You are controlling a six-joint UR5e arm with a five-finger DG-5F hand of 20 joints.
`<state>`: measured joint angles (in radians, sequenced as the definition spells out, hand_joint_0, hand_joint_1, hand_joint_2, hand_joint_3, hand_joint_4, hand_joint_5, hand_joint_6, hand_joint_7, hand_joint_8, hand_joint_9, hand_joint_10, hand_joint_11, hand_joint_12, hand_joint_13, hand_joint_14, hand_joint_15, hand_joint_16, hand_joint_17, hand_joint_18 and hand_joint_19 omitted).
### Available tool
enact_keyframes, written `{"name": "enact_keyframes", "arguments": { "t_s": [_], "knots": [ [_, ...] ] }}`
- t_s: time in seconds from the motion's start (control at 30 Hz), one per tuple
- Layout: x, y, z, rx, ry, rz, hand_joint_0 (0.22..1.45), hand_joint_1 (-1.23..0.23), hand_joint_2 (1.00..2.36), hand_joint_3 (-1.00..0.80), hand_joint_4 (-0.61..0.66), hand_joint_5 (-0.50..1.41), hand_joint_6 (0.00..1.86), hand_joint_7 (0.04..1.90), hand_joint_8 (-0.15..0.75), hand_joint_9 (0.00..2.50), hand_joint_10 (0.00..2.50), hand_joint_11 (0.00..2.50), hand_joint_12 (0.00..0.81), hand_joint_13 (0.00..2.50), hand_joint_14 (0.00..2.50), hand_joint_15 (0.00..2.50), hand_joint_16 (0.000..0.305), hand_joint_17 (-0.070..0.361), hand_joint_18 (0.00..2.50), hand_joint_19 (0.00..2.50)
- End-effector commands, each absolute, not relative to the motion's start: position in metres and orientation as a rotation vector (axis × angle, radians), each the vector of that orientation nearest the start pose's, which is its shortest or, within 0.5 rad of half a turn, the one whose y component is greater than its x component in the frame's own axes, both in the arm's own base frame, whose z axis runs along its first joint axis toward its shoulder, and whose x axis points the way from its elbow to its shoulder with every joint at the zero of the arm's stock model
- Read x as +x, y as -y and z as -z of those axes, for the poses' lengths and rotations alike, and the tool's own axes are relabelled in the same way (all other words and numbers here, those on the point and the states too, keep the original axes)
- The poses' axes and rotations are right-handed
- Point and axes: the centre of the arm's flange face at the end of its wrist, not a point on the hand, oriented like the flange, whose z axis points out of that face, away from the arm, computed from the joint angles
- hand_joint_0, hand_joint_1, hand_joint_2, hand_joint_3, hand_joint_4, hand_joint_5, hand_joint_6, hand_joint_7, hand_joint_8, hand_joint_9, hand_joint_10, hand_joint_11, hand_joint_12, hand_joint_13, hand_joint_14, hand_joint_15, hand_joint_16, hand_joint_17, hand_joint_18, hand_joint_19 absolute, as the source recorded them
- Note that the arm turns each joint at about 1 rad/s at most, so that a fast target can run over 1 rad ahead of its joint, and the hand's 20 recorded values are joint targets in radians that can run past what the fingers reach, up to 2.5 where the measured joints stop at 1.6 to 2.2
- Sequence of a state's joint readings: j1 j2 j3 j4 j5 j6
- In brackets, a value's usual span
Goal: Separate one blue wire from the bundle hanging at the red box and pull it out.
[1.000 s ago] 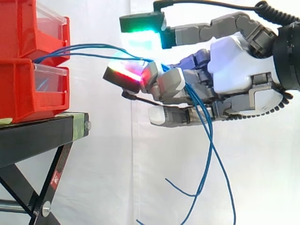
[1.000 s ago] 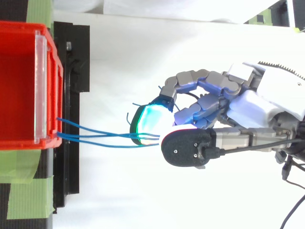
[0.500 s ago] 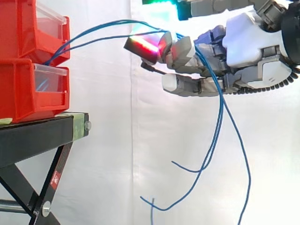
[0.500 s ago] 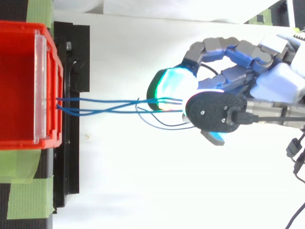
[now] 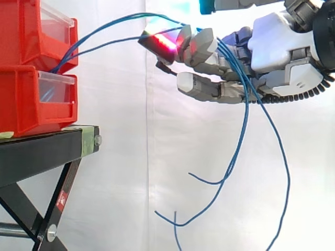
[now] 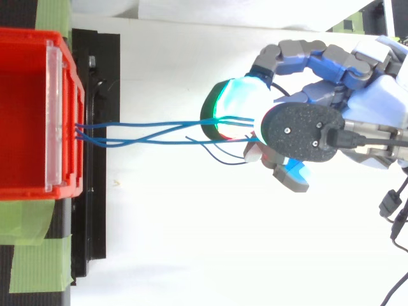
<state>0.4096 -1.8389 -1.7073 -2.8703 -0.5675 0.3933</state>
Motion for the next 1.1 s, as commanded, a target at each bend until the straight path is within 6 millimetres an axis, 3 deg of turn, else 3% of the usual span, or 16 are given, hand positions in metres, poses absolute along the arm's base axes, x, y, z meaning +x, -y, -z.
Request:
{"name": "enact_keyframes", "arguments": {
  "t_s": [0.0,0.17,0.43,0.83,1.07],
  "knots": [
    [0.5569,-0.0049,-0.3118,1.628,-0.59,-0.942,0.6,-0.67,1.01,-0.09,0.25,-0.21,0.87,1.01,0.345,1.02,0.0,1.62,0.348,1.35,0.01,1.49,0.052,0.118,0.8,0.65],
    [0.5543,-0.0037,-0.3107,1.602,-0.663,-0.869,0.6,-0.72,1.02,-0.16,0.22,-0.22,0.87,1.05,0.304,0.97,0.01,1.63,0.303,1.3,0.01,1.5,0.046,0.103,0.74,0.67],
    [0.5519,-0.0028,-0.3098,1.518,-0.814,-0.717,0.61,-0.8,1.02,-0.25,0.23,-0.23,0.88,1.04,0.304,0.95,0.01,1.64,0.307,1.3,0.01,1.5,0.046,0.103,0.73,0.66],
    [0.5528,-0.0041,-0.3101,1.501,-0.831,-0.702,0.59,-0.69,1.02,-0.18,0.22,-0.22,0.88,1.03,0.309,0.98,0.0,1.63,0.31,1.31,0.01,1.51,0.045,0.102,0.74,0.68],
    [0.5528,-0.0041,-0.3101,1.49,-0.845,-0.687,0.62,-0.82,1.02,-0.31,0.24,-0.23,0.89,1.04,0.307,0.96,0.0,1.64,0.301,1.3,0.02,1.5,0.045,0.102,0.74,0.65]
  ]
}}
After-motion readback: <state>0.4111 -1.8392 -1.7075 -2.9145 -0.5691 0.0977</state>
